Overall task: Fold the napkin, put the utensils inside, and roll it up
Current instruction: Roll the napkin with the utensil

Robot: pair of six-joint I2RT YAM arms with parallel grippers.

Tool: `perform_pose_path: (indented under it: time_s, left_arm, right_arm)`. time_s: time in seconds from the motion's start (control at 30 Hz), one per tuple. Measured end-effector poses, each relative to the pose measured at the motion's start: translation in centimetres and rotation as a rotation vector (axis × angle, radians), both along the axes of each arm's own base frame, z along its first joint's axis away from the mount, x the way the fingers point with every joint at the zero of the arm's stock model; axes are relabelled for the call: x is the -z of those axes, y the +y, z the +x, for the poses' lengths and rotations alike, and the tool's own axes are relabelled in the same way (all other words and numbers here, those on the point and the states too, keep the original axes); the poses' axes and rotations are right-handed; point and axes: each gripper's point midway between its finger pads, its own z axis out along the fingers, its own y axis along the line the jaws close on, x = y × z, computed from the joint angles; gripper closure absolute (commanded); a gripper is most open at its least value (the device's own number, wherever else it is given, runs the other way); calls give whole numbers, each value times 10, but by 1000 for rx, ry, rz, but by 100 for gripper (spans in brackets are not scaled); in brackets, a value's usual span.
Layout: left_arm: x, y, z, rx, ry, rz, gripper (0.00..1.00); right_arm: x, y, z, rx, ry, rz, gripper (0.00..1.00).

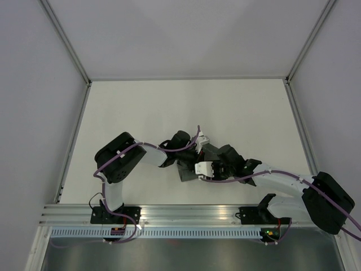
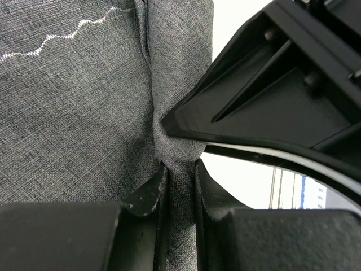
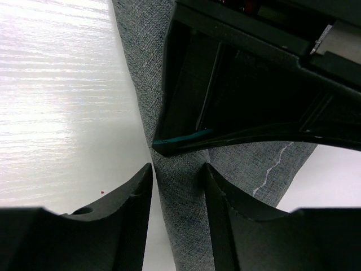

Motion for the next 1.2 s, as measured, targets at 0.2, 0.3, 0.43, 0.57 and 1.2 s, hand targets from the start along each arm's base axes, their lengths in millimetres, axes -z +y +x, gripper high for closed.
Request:
perform_pose_path:
  time_s: [0.2,0.3,0.43,0.57,1.2]
  left_arm:
    - [0,1,0,-2,5,4,93]
    - [0,3,1,-3,11,9,91]
    - [0,5,2,-7,28,22,81]
    - [-1,10,4,-23,40,43,75]
    - [-7,41,25,-177,52,189,58]
  right_arm:
    - [5,1,3,-12,-13,-17,76]
    - [5,1,3,-15,-16,-19,80]
    - [6,3,4,-23,-18,-22,89]
    - [7,8,6,-35,-2,-31,92]
    - [9,22,12,-49,55,-59,96]
